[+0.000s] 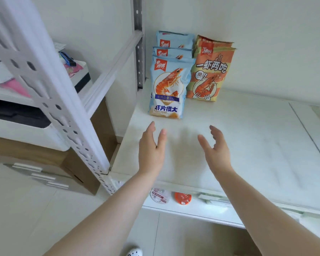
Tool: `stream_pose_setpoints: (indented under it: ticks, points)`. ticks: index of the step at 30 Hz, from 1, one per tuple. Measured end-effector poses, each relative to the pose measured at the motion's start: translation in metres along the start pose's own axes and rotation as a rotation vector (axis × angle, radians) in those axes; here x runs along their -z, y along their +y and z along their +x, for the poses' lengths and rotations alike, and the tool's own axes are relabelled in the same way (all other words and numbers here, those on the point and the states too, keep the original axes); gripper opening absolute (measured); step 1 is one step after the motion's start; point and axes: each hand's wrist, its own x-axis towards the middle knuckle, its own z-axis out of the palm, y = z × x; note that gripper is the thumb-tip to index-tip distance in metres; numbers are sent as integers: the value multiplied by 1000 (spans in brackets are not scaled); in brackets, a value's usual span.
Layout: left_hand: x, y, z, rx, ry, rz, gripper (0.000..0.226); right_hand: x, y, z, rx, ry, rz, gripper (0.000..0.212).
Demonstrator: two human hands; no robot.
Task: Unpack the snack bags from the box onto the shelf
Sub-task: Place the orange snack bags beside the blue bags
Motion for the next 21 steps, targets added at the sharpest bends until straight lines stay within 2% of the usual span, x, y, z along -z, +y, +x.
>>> stream_pose_setpoints:
  ticks: [3,6,12,14,17,21]
  points:
    - [9,13,-67,-112,-158,90,55,45,12,-65,2,-33,-165,54]
    - [16,22,-122,-222,-325,315,53,82,27,-133,-9,-54,-332,52]
    - [11,20,-197,-544,-704,706,61,130,70,-262,-223,-112,-703,62]
    - [7,18,-218,-647,-794,804,62,139,80,-301,-328,-119,-721,65]
    - [0,14,-249,-773,-921,910,65,149,89,-355,-432,-41,-712,61]
    - [-4,-1,-307,-834,-1068,996,69,161,104,-429,-560,-20,-742,65]
